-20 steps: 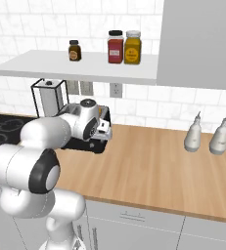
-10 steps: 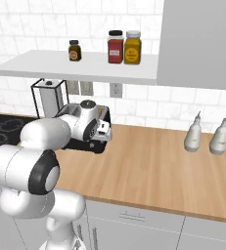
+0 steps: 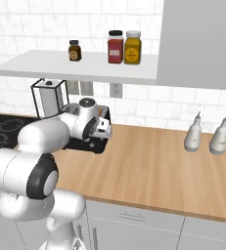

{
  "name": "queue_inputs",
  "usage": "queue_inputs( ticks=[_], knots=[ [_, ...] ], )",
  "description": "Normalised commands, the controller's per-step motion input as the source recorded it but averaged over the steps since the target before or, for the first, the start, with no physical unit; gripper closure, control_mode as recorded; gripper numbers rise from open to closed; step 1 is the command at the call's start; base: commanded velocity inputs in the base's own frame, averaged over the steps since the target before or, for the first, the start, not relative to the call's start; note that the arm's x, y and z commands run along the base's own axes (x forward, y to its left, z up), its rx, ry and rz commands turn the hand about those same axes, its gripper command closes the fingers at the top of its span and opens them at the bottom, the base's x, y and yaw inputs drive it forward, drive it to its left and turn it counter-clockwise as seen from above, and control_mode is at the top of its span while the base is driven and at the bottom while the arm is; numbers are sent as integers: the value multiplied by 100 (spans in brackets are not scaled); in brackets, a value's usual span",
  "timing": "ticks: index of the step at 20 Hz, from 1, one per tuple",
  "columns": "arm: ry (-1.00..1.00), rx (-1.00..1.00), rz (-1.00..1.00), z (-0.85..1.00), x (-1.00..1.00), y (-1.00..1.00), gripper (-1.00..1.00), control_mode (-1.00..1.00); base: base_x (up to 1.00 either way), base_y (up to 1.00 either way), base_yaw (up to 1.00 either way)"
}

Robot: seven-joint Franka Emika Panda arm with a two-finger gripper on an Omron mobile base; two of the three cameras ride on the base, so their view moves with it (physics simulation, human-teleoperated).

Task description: Start the toaster. Once the lever pops up, take the bread to the plate on the dining counter.

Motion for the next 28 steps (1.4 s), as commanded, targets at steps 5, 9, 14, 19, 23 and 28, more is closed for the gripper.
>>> queue_inputs(
  ticks=[5, 9, 14, 19, 23, 28],
  knots=[
    [-8, 0, 0, 40, 0, 0, -100, -100, 0, 0, 0],
    [-4, 0, 0, 20, -15, 0, -100, -100, 0, 0, 0],
    [-9, 0, 0, 16, -29, 0, -100, -100, 0, 0, 0],
    [-19, 0, 0, 27, -20, 0, -100, -100, 0, 0, 0],
    [-25, 0, 0, 46, -4, 1, -100, -100, 0, 0, 0],
    [-22, 0, -3, 55, 0, 4, -100, -100, 0, 0, 0]
  ],
)
